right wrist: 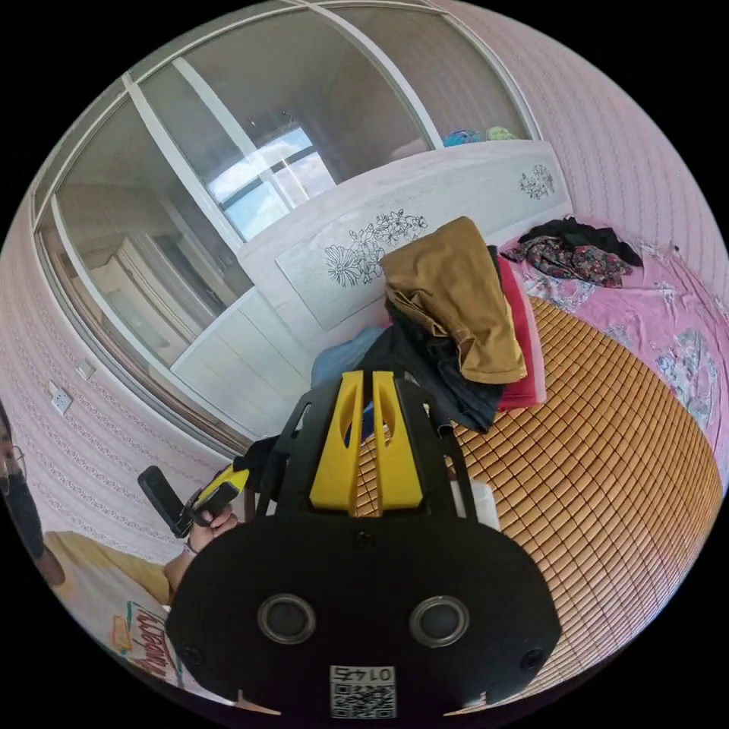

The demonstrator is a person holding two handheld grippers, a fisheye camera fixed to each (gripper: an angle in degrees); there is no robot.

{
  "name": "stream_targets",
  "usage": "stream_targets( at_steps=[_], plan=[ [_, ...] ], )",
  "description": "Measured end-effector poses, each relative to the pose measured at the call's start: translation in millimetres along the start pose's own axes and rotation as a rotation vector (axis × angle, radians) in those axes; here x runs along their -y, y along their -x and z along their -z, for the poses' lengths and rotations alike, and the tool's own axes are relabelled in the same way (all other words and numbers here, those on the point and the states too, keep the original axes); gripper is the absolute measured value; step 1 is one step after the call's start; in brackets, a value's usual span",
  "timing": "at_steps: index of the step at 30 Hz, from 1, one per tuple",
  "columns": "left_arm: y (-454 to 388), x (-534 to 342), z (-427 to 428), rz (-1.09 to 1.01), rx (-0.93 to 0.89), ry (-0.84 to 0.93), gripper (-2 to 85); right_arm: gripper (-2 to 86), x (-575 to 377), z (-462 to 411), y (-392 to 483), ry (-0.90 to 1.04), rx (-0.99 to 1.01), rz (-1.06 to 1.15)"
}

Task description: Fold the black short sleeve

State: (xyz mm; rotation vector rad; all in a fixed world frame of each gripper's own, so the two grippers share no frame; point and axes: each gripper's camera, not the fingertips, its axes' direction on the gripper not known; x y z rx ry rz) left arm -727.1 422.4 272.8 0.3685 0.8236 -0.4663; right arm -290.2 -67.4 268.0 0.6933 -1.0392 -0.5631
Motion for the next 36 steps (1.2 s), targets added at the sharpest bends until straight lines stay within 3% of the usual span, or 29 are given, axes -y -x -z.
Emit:
stream_targets(
  at_steps=[3, 8, 13, 21, 24, 27, 31, 36],
  plan=[
    [-45.2, -29.4, -43.6, 0.0, -0.175, 0.144, -0.4, 1.2, -62.4, 60.3, -55.0, 0.011, -0.064, -0.108],
    [-98.8, -75.3, -97.4, 0.008, -0.33, 0.399, -0.4, 1.3, -181.6, 114.4, -126.2, 0.205, -0.286, -0.378],
    [-126.5, -74.0, -113.0, -0.049, -0.342, 0.443, -0.3, 1.3, -252.2, 149.4, -146.4, 0.227, -0.269, -0.517],
    [-192.5, -37.8, -118.9, -0.252, -0.457, 0.297, 1.6, 1.7, -190.6, 215.3, -104.4, -0.066, -0.179, -0.283],
    [-224.5, -47.5, -145.1, -0.252, -0.554, 0.343, 4.6, 2.3, -189.5, 257.2, -103.7, -0.15, -0.19, -0.256],
    [-233.9, -68.6, -184.3, -0.129, -0.662, 0.518, 6.2, 3.7, -205.4, 277.1, -122.1, -0.066, -0.379, -0.312],
    [-221.8, -80.5, -199.3, -0.083, -0.552, 0.568, 5.8, 6.7, -235.7, 263.6, -122.2, 0.089, -0.497, -0.326],
    [-196.4, -71.3, -212.7, -0.08, -0.329, 0.623, 5.2, 7.6, -260.9, 187.1, -86.4, 0.286, -0.417, -0.222]
  ],
)
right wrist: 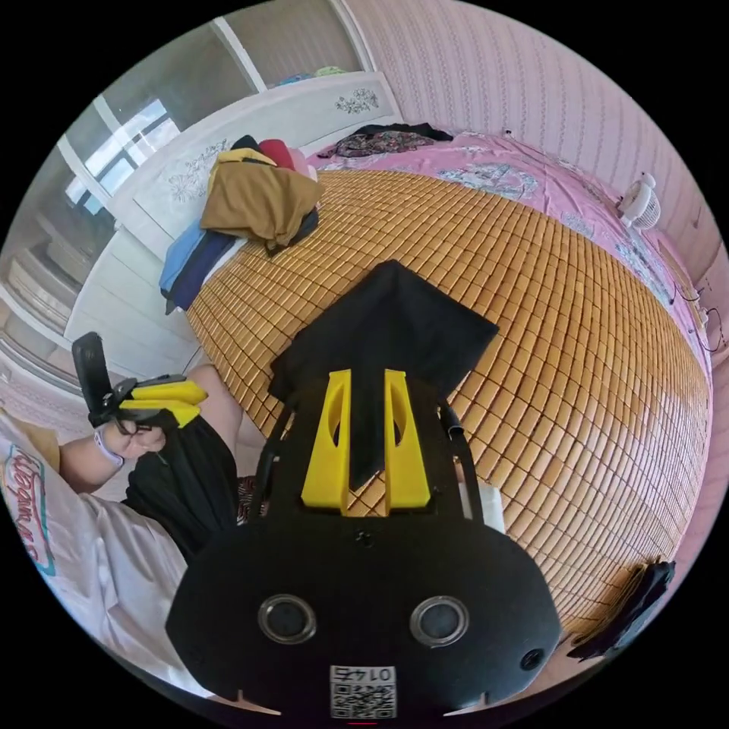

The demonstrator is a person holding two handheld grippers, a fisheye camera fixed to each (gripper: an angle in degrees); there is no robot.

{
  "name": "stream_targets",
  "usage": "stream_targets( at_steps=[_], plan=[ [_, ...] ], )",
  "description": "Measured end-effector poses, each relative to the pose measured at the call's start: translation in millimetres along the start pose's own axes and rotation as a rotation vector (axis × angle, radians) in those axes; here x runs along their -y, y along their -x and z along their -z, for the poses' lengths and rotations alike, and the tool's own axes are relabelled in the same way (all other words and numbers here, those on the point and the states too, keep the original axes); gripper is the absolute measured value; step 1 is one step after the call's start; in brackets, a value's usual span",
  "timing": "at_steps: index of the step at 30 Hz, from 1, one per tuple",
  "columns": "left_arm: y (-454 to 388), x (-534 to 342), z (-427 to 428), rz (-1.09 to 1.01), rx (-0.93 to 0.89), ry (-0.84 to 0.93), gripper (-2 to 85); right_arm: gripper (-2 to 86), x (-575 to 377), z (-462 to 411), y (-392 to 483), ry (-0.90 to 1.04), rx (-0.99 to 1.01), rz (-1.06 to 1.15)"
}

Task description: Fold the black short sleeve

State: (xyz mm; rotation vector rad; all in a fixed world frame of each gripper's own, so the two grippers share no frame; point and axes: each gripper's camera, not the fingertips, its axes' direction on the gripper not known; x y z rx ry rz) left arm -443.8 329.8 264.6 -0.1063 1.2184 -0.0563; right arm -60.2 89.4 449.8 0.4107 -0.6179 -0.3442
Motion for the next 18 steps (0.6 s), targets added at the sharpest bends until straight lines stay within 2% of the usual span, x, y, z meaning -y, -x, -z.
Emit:
stream_targets(
  at_steps=[2, 5, 8, 10, 13, 18],
  plan=[
    [8.6, 10.3, -5.2, 0.0, 0.115, 0.07, 5.1, 8.0, -1.2, -19.4, 35.9, 0.007, 0.02, 0.108],
    [17.4, 23.9, -18.0, 0.031, 0.169, 0.123, 4.4, 8.5, 4.0, -36.1, 84.9, -0.052, 0.031, 0.227],
    [15.5, 39.0, -35.4, 0.05, 0.2, 0.153, 4.0, 9.4, 15.7, -58.9, 105.7, 0.033, 0.038, 0.238],
    [10.7, 46.3, -48.0, 0.034, 0.235, 0.141, 4.4, 7.4, 19.7, -77.5, 107.8, 0.159, -0.048, 0.2],
    [4.2, 59.2, -75.8, 0.022, 0.246, 0.194, 6.1, 2.5, 22.8, -48.1, 100.7, 0.098, -0.083, 0.161],
    [-15.5, 73.5, -118.1, -0.047, 0.324, 0.283, 7.2, 0.6, 7.7, 42.3, 51.3, -0.096, 0.06, -0.041]
  ],
)
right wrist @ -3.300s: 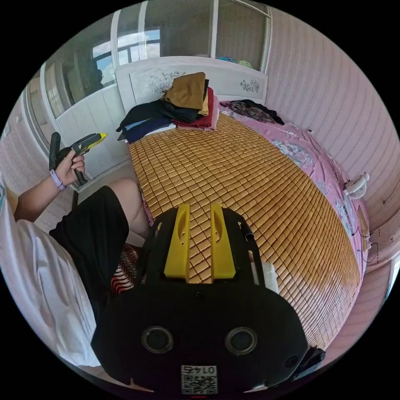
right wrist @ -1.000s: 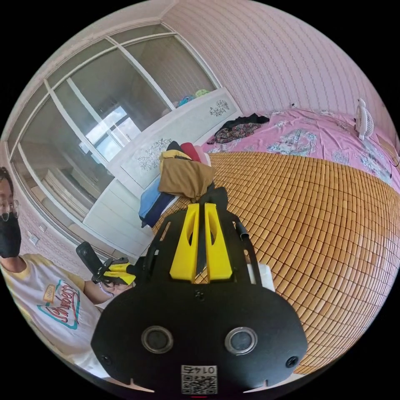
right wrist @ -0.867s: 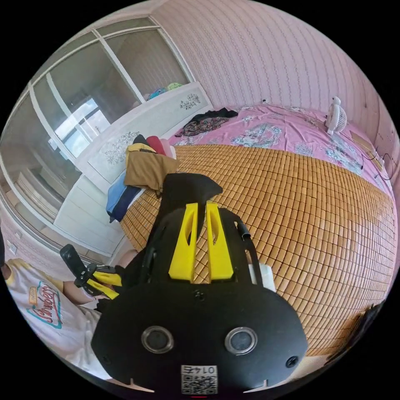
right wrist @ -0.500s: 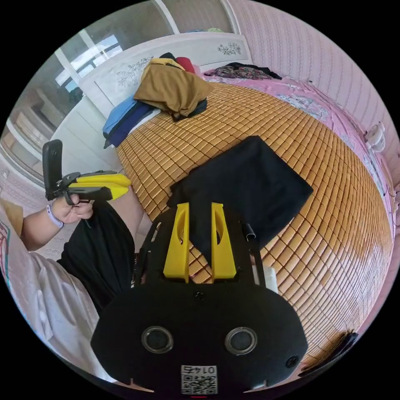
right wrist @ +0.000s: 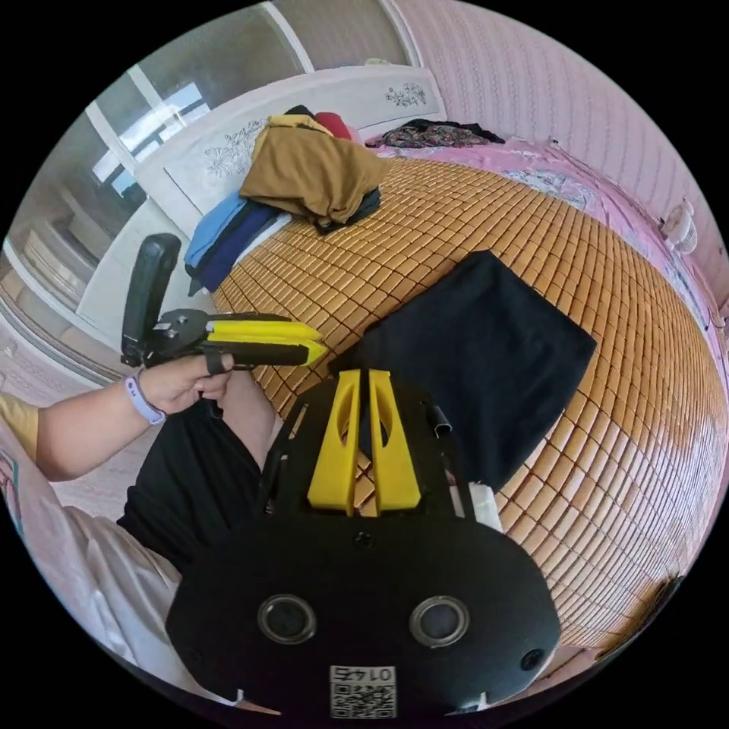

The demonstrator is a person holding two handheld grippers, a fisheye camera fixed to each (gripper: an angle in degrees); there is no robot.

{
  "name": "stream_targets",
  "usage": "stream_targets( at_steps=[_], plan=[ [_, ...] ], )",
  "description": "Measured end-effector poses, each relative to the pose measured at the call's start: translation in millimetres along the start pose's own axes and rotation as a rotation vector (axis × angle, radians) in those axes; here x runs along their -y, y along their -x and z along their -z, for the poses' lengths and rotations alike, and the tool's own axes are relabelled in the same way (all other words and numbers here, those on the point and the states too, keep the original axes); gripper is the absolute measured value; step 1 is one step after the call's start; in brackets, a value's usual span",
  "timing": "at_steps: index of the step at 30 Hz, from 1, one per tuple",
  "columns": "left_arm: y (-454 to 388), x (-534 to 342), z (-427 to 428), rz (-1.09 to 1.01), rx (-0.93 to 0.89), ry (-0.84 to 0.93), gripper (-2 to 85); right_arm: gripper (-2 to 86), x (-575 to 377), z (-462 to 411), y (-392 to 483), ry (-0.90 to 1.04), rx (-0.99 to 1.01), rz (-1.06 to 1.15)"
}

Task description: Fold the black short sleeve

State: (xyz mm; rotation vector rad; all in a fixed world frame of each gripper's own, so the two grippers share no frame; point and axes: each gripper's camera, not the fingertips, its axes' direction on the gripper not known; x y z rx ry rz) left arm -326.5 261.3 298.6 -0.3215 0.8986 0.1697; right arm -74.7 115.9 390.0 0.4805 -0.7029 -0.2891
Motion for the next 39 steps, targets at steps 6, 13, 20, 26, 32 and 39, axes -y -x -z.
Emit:
stream_targets(
  at_steps=[6, 13, 20, 26, 32, 39],
  plan=[
    [-31.8, 9.0, -24.2, -0.048, 0.041, 0.087, 9.8, 3.7, -78.6, 95.5, -102.1, -0.143, -0.094, -0.446],
    [-46.4, 5.4, -21.7, -0.032, 0.016, 0.089, 7.8, 9.1, -129.6, 136.3, -121.9, -0.139, -0.087, -0.579],
    [-64.6, -5.0, -16.7, -0.003, 0.032, 0.123, 6.2, 10.0, -76.8, 128.9, -90.8, -0.072, -0.177, -0.452],
    [-75.2, -25.8, -0.3, 0.029, -0.026, 0.11, 1.4, 2.9, -50.7, 121.2, -58.2, 0.129, -0.325, -0.334],
    [-89.3, -46.4, 73.4, 0.006, -0.149, -0.082, 0.1, 1.0, -76.2, 209.1, -40.9, -0.015, -0.111, -0.338],
    [-109.8, -49.9, 210.4, -0.051, -0.102, -0.377, -0.2, 0.7, -85.7, 408.6, -17.6, -0.4, -0.012, -0.269]
  ],
)
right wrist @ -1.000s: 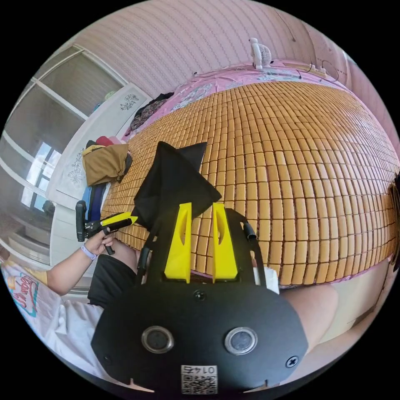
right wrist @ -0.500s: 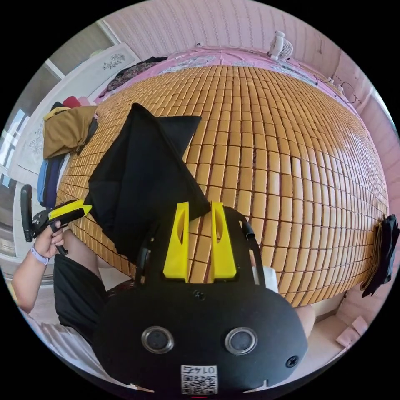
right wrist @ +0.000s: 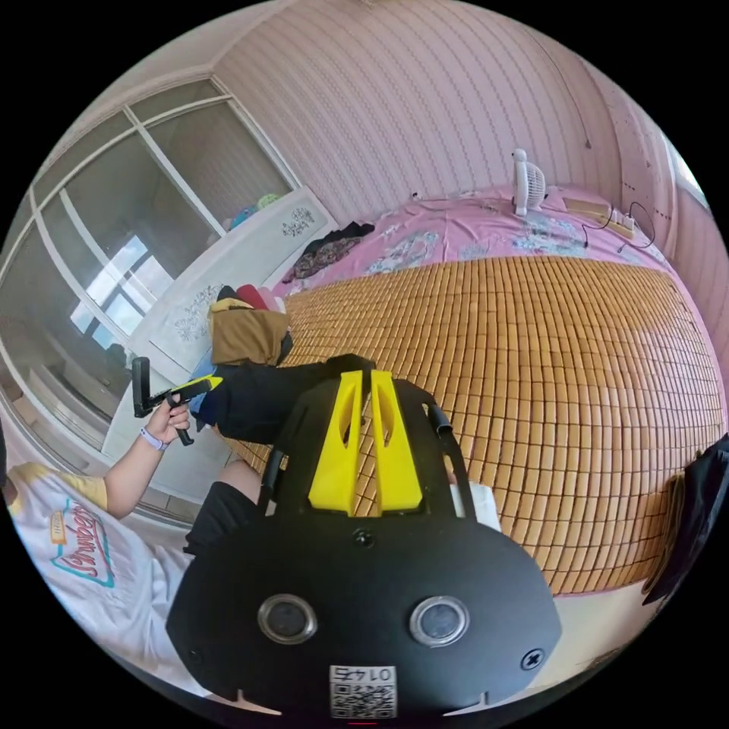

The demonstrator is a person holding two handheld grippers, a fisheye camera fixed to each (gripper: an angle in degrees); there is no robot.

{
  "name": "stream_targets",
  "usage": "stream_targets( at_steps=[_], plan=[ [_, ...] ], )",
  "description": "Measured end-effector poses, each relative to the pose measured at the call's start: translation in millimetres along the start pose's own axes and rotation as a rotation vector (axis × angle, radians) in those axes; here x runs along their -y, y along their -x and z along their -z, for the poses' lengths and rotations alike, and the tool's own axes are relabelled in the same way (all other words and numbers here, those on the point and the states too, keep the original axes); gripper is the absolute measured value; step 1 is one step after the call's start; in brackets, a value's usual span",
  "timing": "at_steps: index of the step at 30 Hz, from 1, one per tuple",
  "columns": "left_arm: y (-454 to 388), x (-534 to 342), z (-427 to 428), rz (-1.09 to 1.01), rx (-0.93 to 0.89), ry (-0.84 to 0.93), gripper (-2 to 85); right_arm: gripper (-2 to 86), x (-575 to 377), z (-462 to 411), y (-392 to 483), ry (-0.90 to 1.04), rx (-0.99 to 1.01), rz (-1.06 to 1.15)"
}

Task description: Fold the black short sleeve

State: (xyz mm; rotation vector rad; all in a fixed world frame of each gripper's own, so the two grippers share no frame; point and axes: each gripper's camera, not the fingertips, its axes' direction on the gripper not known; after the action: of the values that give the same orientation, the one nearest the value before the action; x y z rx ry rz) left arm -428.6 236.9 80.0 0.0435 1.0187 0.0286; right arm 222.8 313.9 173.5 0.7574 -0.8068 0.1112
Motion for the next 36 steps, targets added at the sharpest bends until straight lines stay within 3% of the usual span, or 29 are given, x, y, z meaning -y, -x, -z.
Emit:
stream_targets(
  at_steps=[7, 14, 17, 25, 30, 32, 36],
  plan=[
    [-46.4, 7.4, 147.5, -0.078, -0.094, -0.339, -0.2, 0.6, 26.0, 180.1, 60.3, -0.406, 0.113, 0.115],
    [-98.5, -29.8, 239.9, -0.131, -0.128, -0.599, -0.5, 0.6, 19.9, 265.6, 106.8, -0.496, 0.137, 0.151],
    [-130.0, -45.7, 274.6, -0.202, -0.036, -0.679, -0.5, 0.6, 7.8, 304.1, 134.8, -0.546, 0.177, 0.226],
    [-191.1, -82.7, 359.9, -0.392, -0.122, -1.051, -0.5, 0.6, -34.4, 444.2, 210.3, -0.848, 0.228, 0.487],
    [-188.0, -52.7, 331.6, -0.336, -0.085, -0.958, -0.3, 0.6, -23.1, 469.1, 224.6, -0.877, 0.157, 0.549],
    [-168.6, -26.5, 283.2, -0.235, -0.05, -0.811, -0.3, 0.6, -2.1, 449.7, 210.6, -0.793, 0.132, 0.49],
    [-136.6, 7.4, 190.2, -0.124, 0.036, -0.552, -0.4, 0.7, 53.5, 347.3, 147.4, -0.435, -0.033, 0.299]
  ],
)
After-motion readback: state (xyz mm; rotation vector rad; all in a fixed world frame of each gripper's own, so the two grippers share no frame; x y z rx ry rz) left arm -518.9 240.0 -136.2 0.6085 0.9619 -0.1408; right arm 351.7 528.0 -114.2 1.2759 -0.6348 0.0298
